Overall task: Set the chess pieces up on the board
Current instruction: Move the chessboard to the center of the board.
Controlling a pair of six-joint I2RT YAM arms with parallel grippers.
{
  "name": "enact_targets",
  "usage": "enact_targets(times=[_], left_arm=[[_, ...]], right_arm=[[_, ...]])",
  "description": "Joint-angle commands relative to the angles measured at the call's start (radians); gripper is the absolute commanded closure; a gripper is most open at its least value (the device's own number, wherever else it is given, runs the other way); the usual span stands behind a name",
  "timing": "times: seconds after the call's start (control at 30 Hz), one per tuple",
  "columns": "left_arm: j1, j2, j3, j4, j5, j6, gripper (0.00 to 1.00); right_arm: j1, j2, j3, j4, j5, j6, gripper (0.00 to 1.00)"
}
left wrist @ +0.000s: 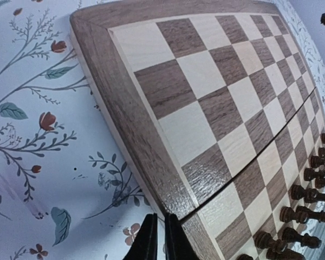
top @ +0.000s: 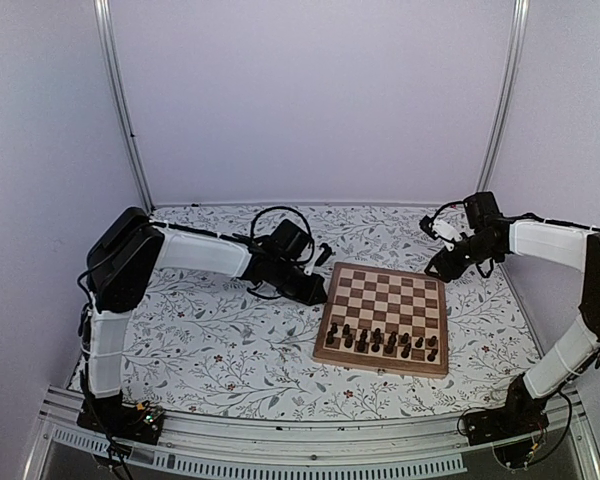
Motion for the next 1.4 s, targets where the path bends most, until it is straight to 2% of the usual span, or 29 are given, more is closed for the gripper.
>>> enact_targets(times=[0.0,0.23,0.37,0.6,0.8,1.0,1.13,1.27,1.37], left_arm=[[0.009,-0.074,0.01,-0.015,-0.055,0.031,0.91],[0.045,-0.349,-0.09,-0.199,-0.346,0.164,0.8],[0.091,-0.464,-0.193,-0.264,-0.339,0.183,0.78],[0.103,-0.599,-0.318,-0.28,-0.387,0.188,0.77],[0.148,-0.642,-0.357,-0.26,-0.385,0.191,0.77],[0.171,-0.673,-0.369,-0.244,-0.382,0.204,0.76],[0.184,-0.687,-0.374,-0.24,-0.379,0.211,0.76],[0.191,-0.706,-0.378,-0.239,-0.382,0.216,0.76],[0.195,-0.727,-0.378,-0.242,-0.393,0.216,0.76]], right_arm=[[-0.037,-0.046,-0.004,0.014,-0.002,0.022,0.38],[-0.078,-0.051,-0.013,-0.018,0.061,0.03,0.38],[-0.079,-0.066,-0.093,-0.035,0.147,-0.026,0.38],[-0.079,-0.108,-0.262,-0.087,0.212,-0.175,0.43],[-0.042,-0.128,-0.303,-0.181,0.037,-0.267,0.48],[0.155,-0.11,-0.281,-0.198,-0.092,-0.22,0.48],[0.251,-0.022,-0.181,-0.194,-0.191,-0.163,0.48],[0.362,0.091,-0.07,-0.201,-0.222,-0.14,0.48],[0.383,0.181,0.017,-0.232,-0.274,-0.138,0.49]])
